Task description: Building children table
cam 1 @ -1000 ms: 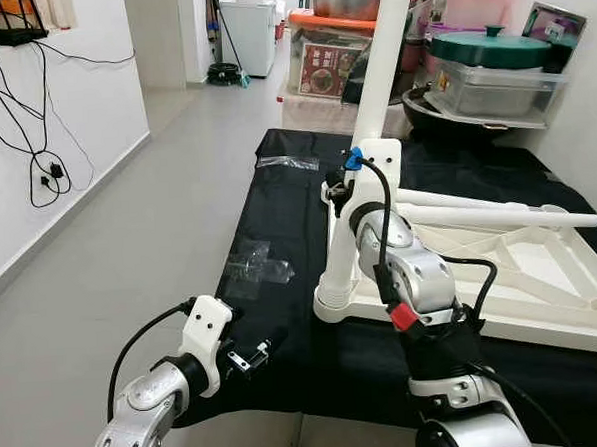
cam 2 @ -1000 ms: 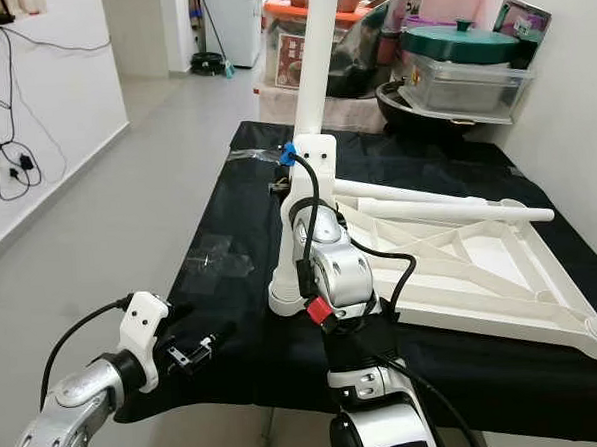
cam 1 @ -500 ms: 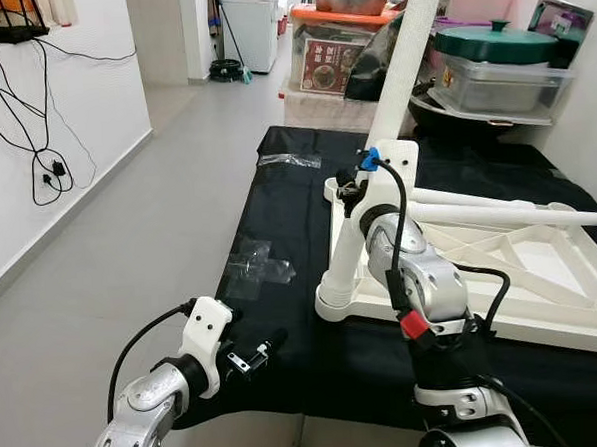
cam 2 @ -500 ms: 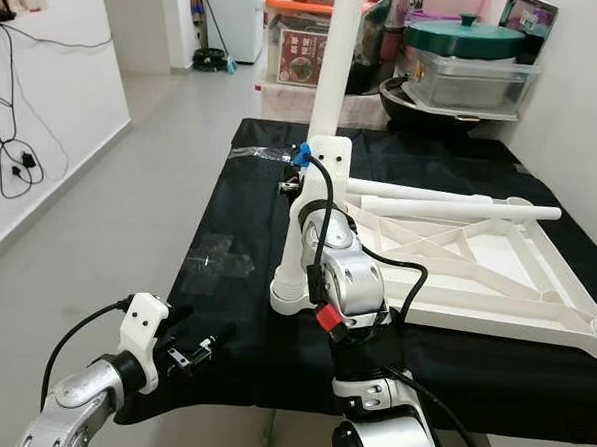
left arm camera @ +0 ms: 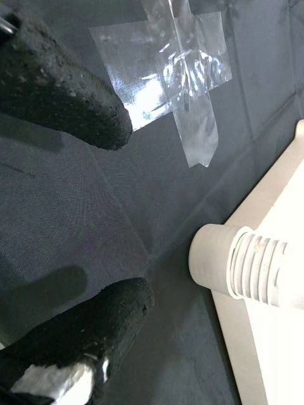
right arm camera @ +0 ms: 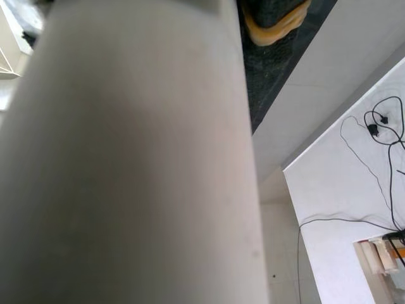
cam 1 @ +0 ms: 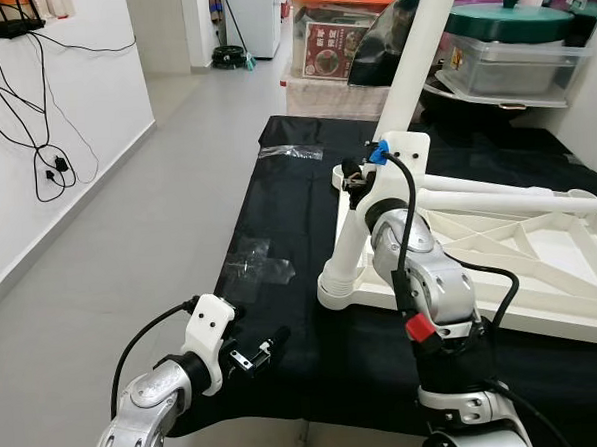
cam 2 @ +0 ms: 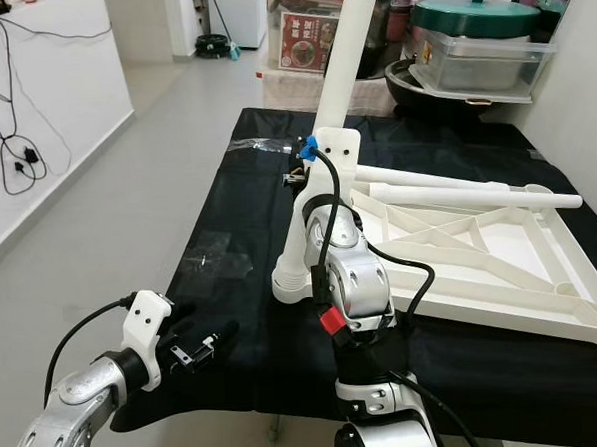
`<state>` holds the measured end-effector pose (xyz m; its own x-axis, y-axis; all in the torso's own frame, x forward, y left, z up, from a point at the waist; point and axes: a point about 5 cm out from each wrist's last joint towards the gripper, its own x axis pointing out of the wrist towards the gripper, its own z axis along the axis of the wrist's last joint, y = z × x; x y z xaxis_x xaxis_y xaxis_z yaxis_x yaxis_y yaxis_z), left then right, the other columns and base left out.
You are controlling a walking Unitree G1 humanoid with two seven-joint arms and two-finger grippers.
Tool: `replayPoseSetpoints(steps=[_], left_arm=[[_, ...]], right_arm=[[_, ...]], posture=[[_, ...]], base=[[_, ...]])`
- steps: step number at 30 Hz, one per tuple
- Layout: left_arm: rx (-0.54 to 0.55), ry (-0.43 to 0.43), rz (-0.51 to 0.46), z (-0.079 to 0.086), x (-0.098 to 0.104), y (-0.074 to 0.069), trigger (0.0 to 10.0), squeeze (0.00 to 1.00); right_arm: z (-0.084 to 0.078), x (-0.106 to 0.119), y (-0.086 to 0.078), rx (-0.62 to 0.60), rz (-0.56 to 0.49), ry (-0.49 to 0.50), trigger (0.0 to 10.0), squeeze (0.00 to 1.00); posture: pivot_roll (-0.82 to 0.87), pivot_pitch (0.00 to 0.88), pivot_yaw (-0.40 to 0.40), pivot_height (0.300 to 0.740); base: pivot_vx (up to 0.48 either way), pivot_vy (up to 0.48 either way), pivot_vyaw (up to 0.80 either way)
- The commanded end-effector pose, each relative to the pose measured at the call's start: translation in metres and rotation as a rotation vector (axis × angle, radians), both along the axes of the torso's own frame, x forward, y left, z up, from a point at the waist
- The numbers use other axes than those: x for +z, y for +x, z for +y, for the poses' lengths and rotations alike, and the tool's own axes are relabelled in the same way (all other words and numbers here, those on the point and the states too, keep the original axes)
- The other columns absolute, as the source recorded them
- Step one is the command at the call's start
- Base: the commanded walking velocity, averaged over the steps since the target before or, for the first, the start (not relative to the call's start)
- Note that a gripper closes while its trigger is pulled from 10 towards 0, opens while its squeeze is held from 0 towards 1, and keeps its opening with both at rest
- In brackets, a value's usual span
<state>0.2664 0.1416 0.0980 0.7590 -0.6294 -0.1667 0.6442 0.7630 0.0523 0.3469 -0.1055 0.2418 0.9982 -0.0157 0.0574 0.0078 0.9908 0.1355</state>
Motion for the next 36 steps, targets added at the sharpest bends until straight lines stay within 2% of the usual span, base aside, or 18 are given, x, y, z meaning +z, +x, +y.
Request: replayPoseSetpoints(steps=[1,12,36], left_arm=[[-0.006,0.018,0.008,0.0009,-0.0035,0.0002,10.0,0.0],[0.001,0.02,0.009,0.0014,-0.0044,0.0007,10.0,0.0],[0.008,0.018,0.002,0.0029,-0.0037,0.0014,10.0,0.0]], right_arm=[[-0.011,-0.0259,0.0012,-0.059,0.109,-0.052,10.0,0.0],[-0.0048,-0.0227,-0.0004,-0.016,0.085,-0.078,10.0,0.0],[-0.0037,-0.0218,-0.0012,-0.008,0.076,-0.086,10.0,0.0]], posture=[[0.01,0.0,-0.09,0.74],[0.01,0.0,-0.095,0.74],[0.01,0.0,-0.096,0.74]], base=[[0.0,0.0,0.0],[0.0,0.0,0.0],[0.0,0.0,0.0]])
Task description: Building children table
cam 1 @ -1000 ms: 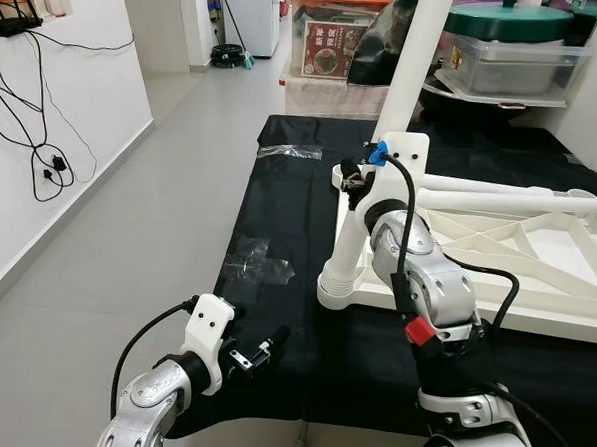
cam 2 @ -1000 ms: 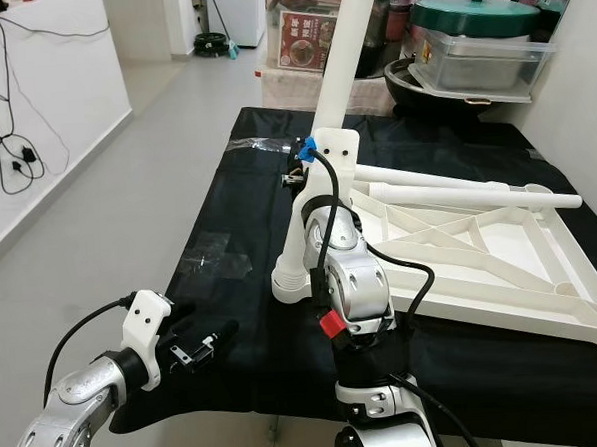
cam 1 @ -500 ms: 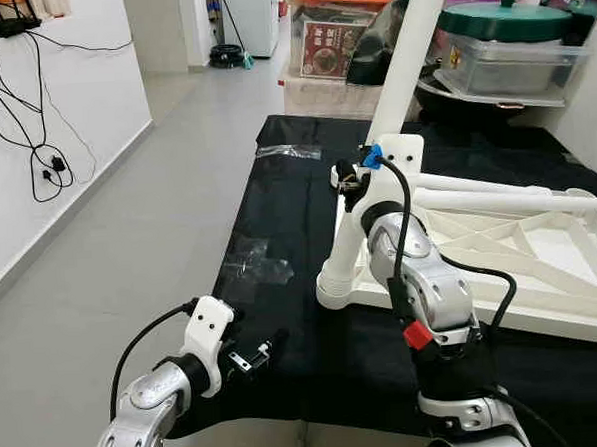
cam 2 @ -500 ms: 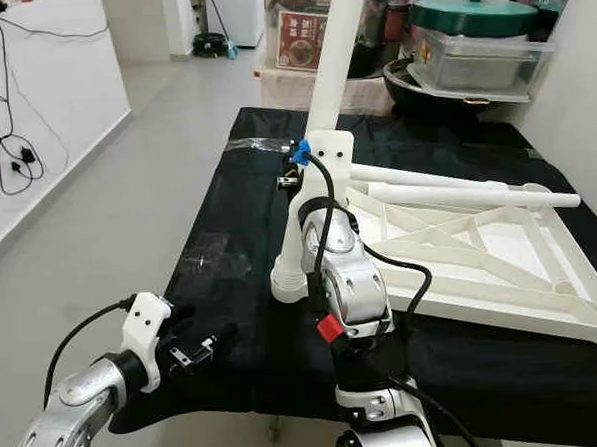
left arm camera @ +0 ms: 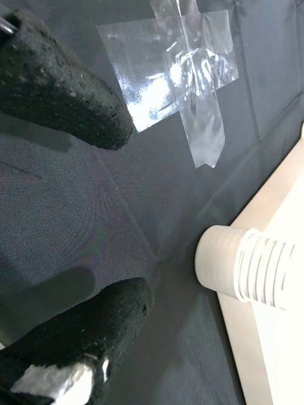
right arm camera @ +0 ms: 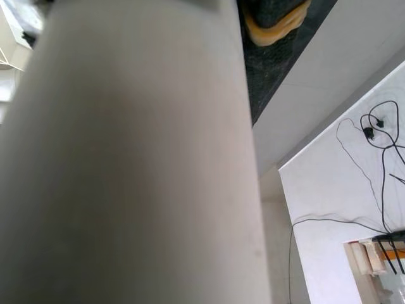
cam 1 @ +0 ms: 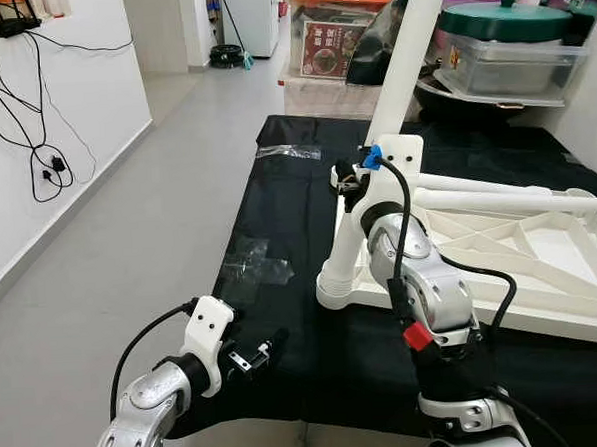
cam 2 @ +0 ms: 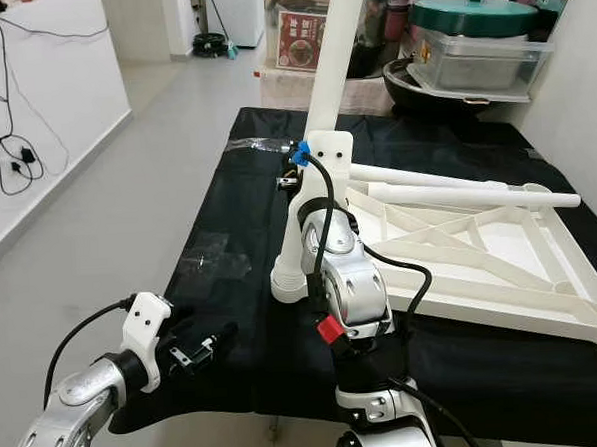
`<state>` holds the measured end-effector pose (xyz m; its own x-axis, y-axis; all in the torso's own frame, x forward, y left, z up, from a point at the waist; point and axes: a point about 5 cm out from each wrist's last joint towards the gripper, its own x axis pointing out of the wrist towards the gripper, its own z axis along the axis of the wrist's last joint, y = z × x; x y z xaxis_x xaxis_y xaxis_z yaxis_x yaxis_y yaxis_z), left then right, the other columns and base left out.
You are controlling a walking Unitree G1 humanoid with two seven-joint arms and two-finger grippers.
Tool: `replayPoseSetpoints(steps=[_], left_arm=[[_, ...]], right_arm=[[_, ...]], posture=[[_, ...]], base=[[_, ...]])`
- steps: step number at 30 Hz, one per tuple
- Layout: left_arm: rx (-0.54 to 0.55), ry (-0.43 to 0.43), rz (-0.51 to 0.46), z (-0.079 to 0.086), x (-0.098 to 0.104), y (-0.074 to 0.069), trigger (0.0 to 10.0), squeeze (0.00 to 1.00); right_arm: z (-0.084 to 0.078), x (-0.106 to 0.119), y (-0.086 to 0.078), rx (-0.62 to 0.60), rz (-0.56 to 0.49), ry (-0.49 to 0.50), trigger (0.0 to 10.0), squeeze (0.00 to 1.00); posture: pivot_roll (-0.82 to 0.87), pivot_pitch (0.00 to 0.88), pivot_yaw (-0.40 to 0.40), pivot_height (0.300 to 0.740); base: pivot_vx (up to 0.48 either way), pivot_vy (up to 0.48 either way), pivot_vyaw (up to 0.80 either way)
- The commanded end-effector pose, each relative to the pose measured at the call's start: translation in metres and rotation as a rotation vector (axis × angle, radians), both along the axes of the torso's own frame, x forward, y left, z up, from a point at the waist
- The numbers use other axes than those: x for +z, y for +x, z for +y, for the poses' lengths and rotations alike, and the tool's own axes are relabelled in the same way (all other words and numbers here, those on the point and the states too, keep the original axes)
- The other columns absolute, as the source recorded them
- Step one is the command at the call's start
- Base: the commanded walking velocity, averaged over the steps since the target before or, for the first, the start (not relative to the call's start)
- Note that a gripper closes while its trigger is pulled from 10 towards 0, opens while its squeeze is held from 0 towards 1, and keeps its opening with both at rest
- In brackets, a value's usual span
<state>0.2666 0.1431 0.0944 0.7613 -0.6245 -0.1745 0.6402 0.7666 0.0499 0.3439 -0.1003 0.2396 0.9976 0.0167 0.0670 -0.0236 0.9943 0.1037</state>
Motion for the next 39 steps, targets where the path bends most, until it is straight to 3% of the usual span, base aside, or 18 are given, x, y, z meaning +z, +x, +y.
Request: replayPoseSetpoints(steps=[1,15,39], left_arm=[[0.002,0.015,-0.007,0.002,0.0,0.001,10.0,0.0],[0.03,-0.005,-0.063,0.004,0.011,0.006,10.0,0.0],[0.027,-0.006,-0.064,0.003,0.01,0.006,10.0,0.0]], right_arm=[[-0.009,-0.02,0.002,-0.039,0.084,-0.055,10.0,0.0],[-0.007,-0.019,0.002,-0.034,0.078,-0.05,10.0,0.0],[-0.007,-0.016,0.003,-0.038,0.063,-0.051,10.0,0.0]], posture=[[0.01,0.0,-0.095,0.74],[0.02,0.0,-0.097,0.74],[0.02,0.0,-0.096,0.74]], base=[[0.0,0.0,0.0],[0.0,0.0,0.0],[0.0,0.0,0.0]])
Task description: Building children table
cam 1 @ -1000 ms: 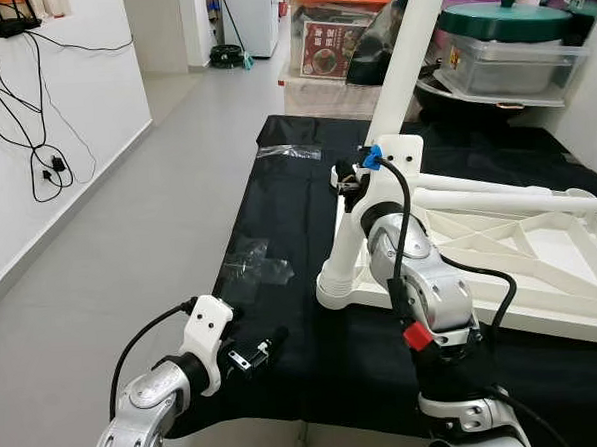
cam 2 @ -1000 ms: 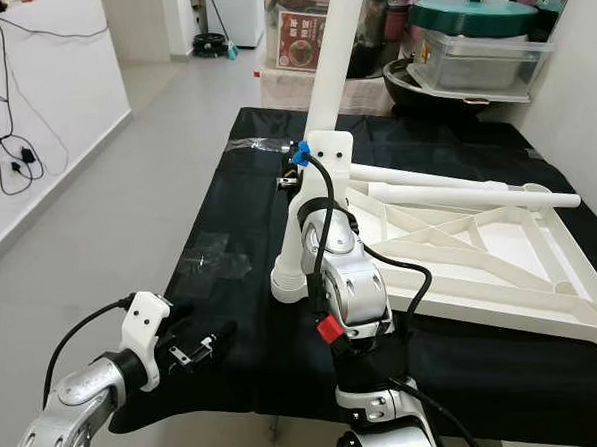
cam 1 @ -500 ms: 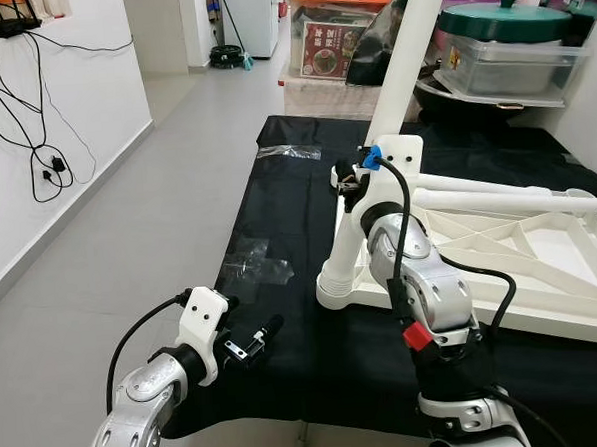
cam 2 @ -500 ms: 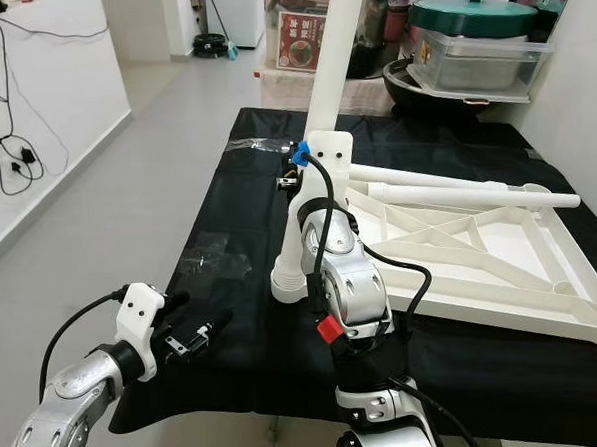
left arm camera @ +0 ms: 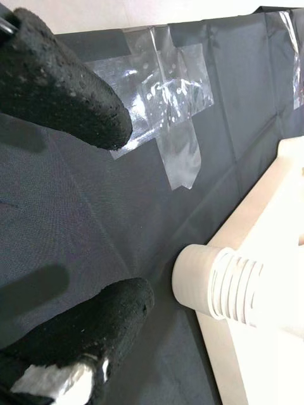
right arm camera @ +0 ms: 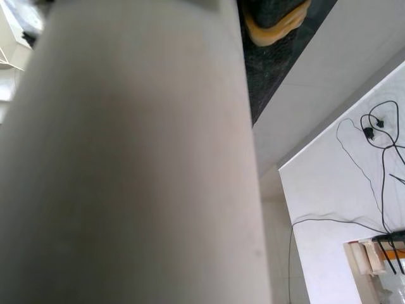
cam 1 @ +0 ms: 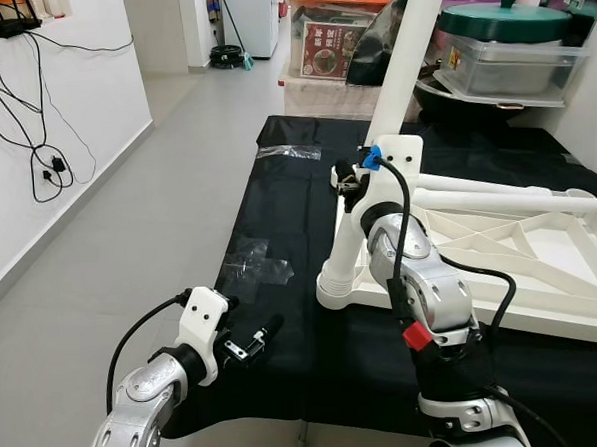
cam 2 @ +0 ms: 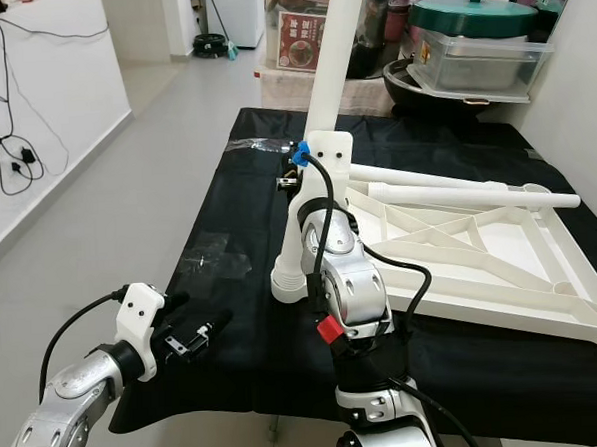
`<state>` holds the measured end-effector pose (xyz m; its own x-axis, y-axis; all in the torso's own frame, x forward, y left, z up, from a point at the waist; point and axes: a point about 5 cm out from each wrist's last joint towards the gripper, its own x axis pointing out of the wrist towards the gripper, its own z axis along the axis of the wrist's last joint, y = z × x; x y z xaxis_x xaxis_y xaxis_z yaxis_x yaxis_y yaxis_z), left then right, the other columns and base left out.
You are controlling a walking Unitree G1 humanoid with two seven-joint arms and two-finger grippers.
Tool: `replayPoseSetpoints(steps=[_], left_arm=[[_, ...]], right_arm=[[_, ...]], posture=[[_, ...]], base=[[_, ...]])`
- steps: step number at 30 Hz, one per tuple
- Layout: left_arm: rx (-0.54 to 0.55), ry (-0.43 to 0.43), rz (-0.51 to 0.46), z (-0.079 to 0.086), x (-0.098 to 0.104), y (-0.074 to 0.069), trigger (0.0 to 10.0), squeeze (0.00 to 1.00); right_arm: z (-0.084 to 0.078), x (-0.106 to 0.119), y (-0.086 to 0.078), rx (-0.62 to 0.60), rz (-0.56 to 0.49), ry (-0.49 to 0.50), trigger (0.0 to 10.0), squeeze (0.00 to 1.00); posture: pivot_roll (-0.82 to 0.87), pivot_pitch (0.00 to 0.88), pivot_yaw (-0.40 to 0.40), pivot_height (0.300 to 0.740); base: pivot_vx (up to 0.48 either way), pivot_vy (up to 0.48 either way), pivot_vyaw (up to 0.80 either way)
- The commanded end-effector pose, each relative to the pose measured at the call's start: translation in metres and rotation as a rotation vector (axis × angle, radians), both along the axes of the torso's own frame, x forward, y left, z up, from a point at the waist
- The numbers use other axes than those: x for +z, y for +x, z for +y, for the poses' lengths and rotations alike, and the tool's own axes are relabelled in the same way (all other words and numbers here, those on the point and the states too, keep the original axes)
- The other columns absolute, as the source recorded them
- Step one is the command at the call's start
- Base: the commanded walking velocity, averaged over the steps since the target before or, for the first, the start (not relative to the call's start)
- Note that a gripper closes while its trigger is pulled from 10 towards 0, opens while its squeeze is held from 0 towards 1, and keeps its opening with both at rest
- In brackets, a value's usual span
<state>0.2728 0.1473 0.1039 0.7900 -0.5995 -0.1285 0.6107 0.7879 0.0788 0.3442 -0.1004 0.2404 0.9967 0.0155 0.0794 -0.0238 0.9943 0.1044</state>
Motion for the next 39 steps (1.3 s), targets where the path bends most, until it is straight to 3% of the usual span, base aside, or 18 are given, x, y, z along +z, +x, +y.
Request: replayPoseSetpoints(steps=[1,39], left_arm=[[-0.007,0.0,-0.009,-0.001,0.0009,-0.0004,10.0,0.0],[-0.013,-0.002,-0.004,-0.0028,-0.0007,-0.0004,10.0,0.0]], right_arm=[[-0.0064,-0.0159,0.0027,-0.036,0.072,-0.054,10.0,0.0],[-0.0072,-0.0093,0.007,-0.017,0.058,-0.074,10.0,0.0]], posture=[[0.02,0.0,-0.097,0.74],[0.01,0.0,-0.098,0.74]], base=[[0.0,0.0,0.0],[0.0,0.0,0.0]])
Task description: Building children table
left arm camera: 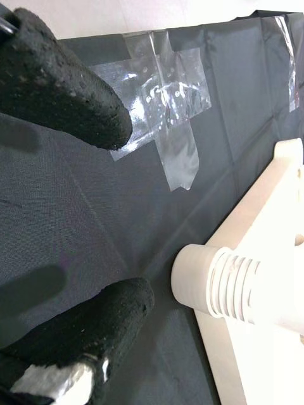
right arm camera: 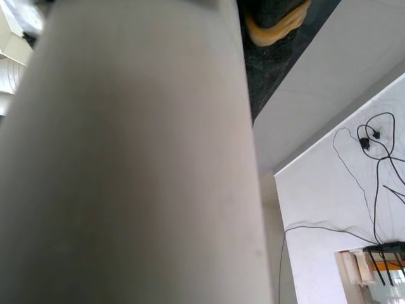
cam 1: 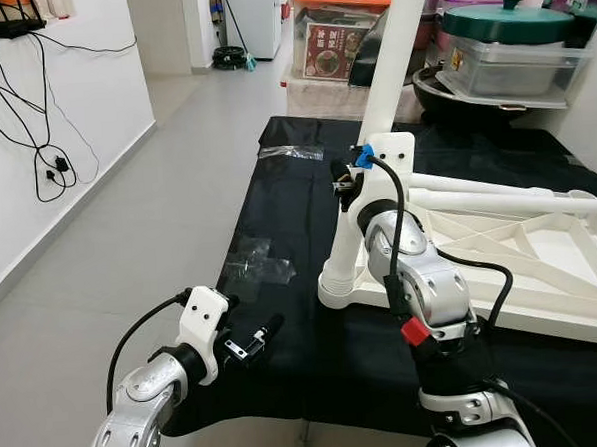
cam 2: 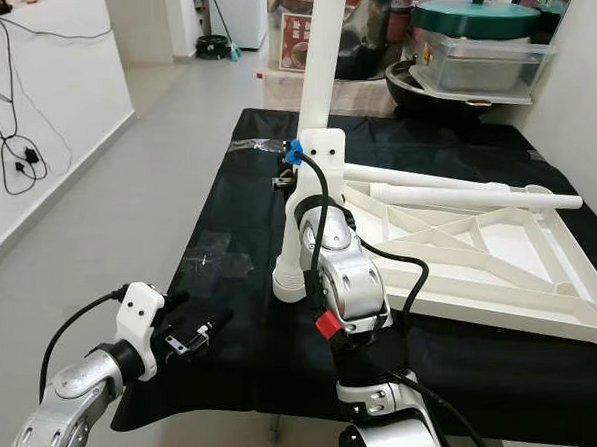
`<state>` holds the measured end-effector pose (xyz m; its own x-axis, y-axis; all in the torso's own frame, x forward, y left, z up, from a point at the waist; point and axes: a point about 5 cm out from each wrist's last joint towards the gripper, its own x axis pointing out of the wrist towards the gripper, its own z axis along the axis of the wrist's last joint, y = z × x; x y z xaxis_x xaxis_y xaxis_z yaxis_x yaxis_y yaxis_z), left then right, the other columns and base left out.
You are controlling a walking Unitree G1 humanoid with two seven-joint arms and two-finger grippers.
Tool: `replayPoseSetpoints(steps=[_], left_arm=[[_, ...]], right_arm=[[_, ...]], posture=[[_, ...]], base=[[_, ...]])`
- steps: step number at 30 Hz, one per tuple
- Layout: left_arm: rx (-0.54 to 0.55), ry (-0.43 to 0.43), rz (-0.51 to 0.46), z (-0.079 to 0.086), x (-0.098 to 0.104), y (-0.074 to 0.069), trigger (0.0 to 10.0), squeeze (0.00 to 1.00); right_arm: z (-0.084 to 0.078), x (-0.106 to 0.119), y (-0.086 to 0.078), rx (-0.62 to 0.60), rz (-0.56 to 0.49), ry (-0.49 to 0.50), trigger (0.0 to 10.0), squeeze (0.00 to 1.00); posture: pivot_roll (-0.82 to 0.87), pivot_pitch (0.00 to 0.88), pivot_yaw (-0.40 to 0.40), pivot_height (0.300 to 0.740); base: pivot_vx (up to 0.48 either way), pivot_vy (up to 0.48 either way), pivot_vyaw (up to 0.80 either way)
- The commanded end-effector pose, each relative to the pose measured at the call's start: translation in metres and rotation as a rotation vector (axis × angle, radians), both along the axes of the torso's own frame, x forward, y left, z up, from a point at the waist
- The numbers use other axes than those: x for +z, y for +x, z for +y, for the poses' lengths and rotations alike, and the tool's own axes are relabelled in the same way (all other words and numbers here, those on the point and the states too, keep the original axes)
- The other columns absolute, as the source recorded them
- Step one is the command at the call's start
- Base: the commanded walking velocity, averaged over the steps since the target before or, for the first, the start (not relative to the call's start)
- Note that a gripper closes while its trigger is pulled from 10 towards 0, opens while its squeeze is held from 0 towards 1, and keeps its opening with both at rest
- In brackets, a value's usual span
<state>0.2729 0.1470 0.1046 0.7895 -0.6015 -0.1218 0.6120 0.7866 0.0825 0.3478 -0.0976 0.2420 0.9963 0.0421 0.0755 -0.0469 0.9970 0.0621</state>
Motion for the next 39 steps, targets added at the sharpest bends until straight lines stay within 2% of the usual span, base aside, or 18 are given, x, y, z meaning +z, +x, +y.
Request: replayPoseSetpoints(steps=[1,2,3,5,6,7,8,9,15,16,20,21,25,39], left_arm=[[-0.011,-0.001,0.003,-0.003,-0.001,0.0,10.0,0.0],[-0.011,-0.001,0.003,-0.003,-0.001,0.0,10.0,0.0],[-0.011,-0.001,0.004,-0.003,-0.002,0.0,10.0,0.0],[-0.012,0.0,0.005,-0.003,-0.002,0.0,10.0,0.0],[-0.013,0.0,0.006,-0.003,-0.002,0.0,10.0,0.0],[-0.014,0.0,0.006,-0.003,-0.002,0.0,10.0,0.0],[-0.014,0.0,0.007,-0.003,-0.002,0.0,10.0,0.0],[-0.015,0.0,0.007,-0.003,-0.002,0.0,10.0,0.0],[-0.018,-0.001,0.007,-0.003,-0.002,0.001,10.0,0.0],[-0.019,0.0,0.006,-0.003,-0.002,0.001,10.0,0.0],[-0.02,0.0,0.006,-0.003,-0.002,0.001,10.0,0.0],[-0.02,0.001,0.006,-0.003,-0.002,0.001,10.0,0.0],[-0.017,0.002,0.004,-0.003,-0.002,0.002,10.0,0.0],[-0.018,0.006,0.003,-0.003,-0.002,0.002,10.0,0.0]], right_arm=[[-0.01,-0.011,0.003,-0.041,0.053,-0.031,10.0,0.29],[-0.01,-0.01,0.003,-0.041,0.051,-0.03,10.0,0.48],[-0.01,-0.01,0.003,-0.042,0.048,-0.03,10.0,0.92],[-0.01,-0.009,0.004,-0.044,0.044,-0.031,10.0,0.92],[-0.01,-0.008,0.003,-0.046,0.035,-0.039,10.0,0.87],[-0.01,-0.006,0.003,-0.048,0.027,-0.043,10.0,0.78],[-0.01,-0.005,0.003,-0.049,0.021,-0.045,10.0,0.78],[-0.01,-0.003,0.002,-0.05,0.011,-0.047,10.0,0.0],[-0.01,0.003,0.001,-0.049,-0.015,-0.042,10.0,0.0],[-0.01,0.006,0.001,-0.044,-0.03,-0.034,7.8,0.0],[-0.01,0.007,0.0,-0.037,-0.039,-0.027,7.8,0.0],[-0.009,0.007,0.0,-0.017,-0.041,0.0,0.0,0.0],[-0.008,0.002,0.0,0.009,-0.011,0.048,0.0,0.0],[-0.003,0.009,-0.003,0.069,-0.057,0.064,0.0,0.0]], posture=[[0.01,0.0,-0.098,0.74],[0.01,0.0,-0.098,0.74],[0.01,0.0,-0.097,0.74],[0.01,0.0,-0.097,0.74],[0.01,0.0,-0.095,0.74],[0.01,0.0,-0.095,0.74],[0.01,0.0,-0.095,0.74],[0.01,0.0,-0.095,0.74],[0.01,0.0,-0.089,0.74],[0.01,0.0,-0.088,0.74],[0.01,0.0,-0.088,0.74],[0.0,0.0,-0.087,0.74],[0.01,0.0,-0.091,0.74],[0.0,0.0,-0.089,0.74]], base=[[0.0,0.0,0.0],[0.0,0.0,0.0],[0.0,0.0,0.0],[0.0,0.0,0.0],[0.0,0.0,0.0],[0.0,0.0,0.0],[0.0,0.0,0.0],[0.0,0.0,0.0],[0.0,0.0,0.0],[0.0,0.0,0.0],[0.0,0.0,0.0],[0.0,0.0,0.0],[0.0,0.0,0.0],[0.0,0.0,0.0]])
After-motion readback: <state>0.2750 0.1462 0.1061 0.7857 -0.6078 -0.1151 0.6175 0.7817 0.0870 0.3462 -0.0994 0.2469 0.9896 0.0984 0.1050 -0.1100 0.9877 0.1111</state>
